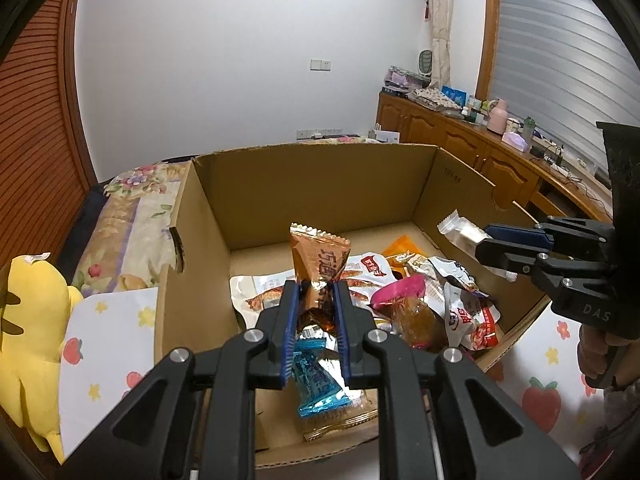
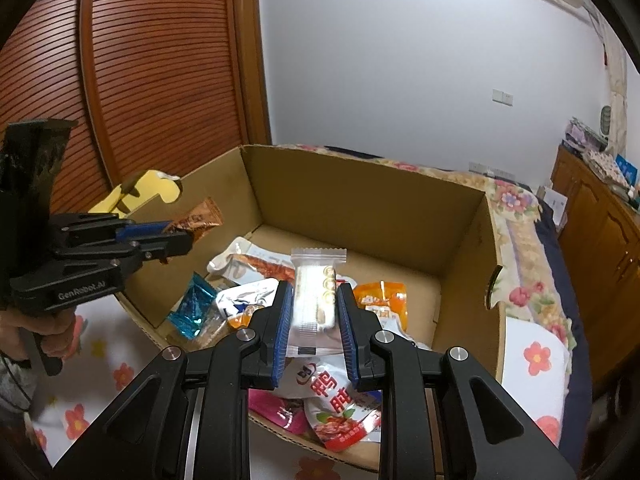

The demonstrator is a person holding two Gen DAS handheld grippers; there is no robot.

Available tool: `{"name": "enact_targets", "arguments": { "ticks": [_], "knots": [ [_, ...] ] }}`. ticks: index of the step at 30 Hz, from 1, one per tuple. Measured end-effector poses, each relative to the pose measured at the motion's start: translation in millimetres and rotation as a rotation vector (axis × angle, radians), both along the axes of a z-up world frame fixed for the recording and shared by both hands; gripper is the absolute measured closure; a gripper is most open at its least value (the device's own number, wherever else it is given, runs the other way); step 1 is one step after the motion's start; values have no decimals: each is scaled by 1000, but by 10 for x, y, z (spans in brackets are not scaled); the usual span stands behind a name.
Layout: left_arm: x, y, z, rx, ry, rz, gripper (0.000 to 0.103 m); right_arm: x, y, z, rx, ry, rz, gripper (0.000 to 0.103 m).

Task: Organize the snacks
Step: 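Lower both snacks into the box and open both tools to release them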

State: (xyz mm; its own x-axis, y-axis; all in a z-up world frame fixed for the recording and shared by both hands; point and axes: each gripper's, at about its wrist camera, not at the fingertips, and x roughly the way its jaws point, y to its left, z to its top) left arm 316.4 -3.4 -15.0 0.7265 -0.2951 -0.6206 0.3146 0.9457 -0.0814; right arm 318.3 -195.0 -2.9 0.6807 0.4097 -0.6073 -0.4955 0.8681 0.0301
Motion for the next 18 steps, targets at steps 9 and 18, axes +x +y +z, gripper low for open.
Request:
{"name": "enact_targets", "arguments": {
  "ticks": [9,18],
  "knots": [
    [8,-27,-7,12,2,20,82,-24,-8,-7,15,-2,14,69],
    [-224,-41,117,11,-29,34,75,-185,-51,46,35,-14,2,68]
  ]
}}
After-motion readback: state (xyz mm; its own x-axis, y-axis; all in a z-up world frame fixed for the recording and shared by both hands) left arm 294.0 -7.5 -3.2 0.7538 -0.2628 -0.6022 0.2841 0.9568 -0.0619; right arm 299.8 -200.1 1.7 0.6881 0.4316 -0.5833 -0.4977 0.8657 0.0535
